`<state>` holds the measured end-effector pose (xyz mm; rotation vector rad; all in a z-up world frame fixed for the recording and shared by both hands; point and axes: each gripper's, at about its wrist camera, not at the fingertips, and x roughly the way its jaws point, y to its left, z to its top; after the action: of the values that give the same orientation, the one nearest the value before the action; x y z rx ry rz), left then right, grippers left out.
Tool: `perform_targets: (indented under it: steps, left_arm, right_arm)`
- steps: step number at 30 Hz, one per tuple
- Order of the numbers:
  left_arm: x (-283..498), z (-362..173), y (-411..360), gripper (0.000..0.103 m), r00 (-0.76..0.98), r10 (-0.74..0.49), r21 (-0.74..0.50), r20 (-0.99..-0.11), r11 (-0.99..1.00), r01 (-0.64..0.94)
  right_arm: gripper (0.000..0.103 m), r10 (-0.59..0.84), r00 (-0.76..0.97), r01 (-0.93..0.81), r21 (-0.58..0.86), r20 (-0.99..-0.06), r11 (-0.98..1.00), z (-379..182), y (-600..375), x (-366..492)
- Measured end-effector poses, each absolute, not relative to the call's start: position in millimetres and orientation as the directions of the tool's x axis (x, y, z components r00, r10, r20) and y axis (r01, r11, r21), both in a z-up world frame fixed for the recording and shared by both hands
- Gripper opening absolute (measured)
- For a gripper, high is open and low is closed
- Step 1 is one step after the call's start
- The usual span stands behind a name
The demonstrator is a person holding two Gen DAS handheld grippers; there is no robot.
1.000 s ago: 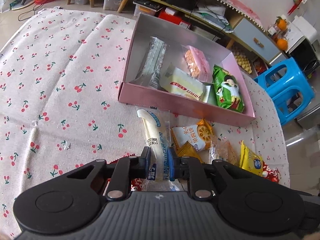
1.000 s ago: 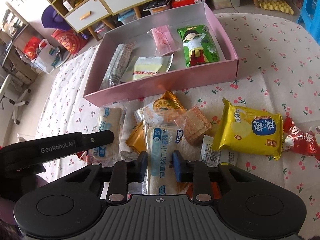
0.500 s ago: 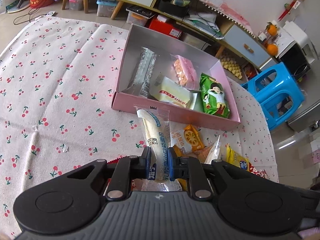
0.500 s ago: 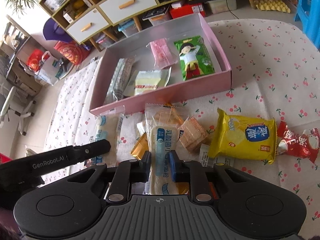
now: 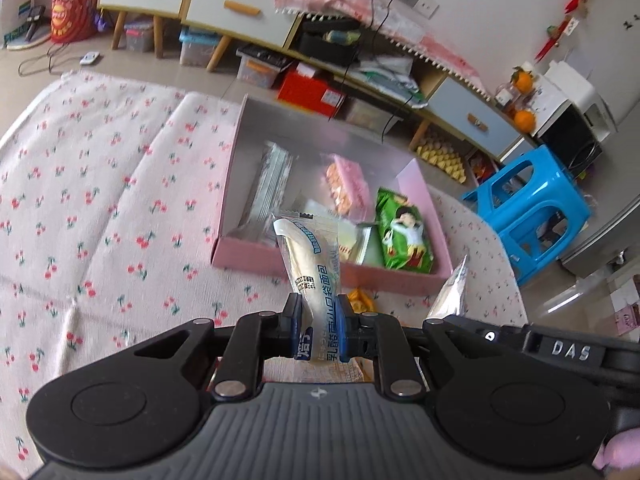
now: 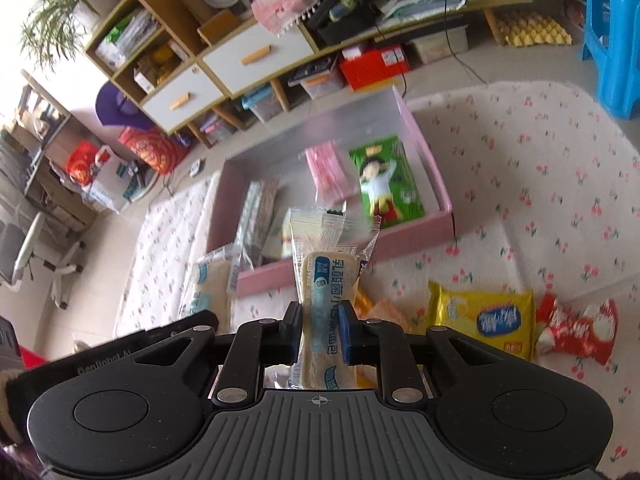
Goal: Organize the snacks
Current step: 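Lift both milk sticks and lower them into the pink box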
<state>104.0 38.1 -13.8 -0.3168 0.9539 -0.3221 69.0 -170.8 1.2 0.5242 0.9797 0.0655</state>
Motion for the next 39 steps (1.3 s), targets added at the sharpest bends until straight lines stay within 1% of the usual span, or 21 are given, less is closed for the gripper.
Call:
perform_targets:
  steps: [6,14,20,22,23,33,39]
  left_arm:
    - [123,-9,27,0.016,0.565,-0.389,-0.362,-0.727,0.917,0.166]
    - [163,-19,17,0.016,0.570,-0.405,-0.365,-0.715,0.912,0.190]
    - [188,-33,12,0.016,0.584,-0.405,-0.353,-0.704,0.912,0.207]
    - [195,-37,11,0.016,0.589,-0.401,-0.348,-0.701,0.914,0.208]
    - [198,-39,11,0.016,0.591,-0.402,-0.348,-0.700,0.914,0.210]
    - [215,-62,4,0.016,0.591,-0.372,-0.322,-0.716,0.927,0.194]
    - [221,-63,4,0.016,0.616,-0.363,-0.304,-0.699,0.931,0.203]
  right_arm:
    - [0.018,0.257,0.591,0.187,0.440,-0.765,0.879,11,-181,96]
    - [0.018,0.236,0.609,0.187,0.425,-0.757,0.886,11,-190,141]
    - [0.018,0.227,0.606,0.176,0.407,-0.762,0.897,-6,-190,170]
    - [0.015,0.228,0.599,0.170,0.400,-0.767,0.901,-13,-190,178]
    - [0.011,0.232,0.597,0.163,0.399,-0.768,0.902,-15,-190,181]
    - [0.010,0.225,0.574,0.142,0.366,-0.787,0.920,-35,-183,199]
    - [0.011,0.227,0.566,0.145,0.367,-0.793,0.919,-40,-184,201]
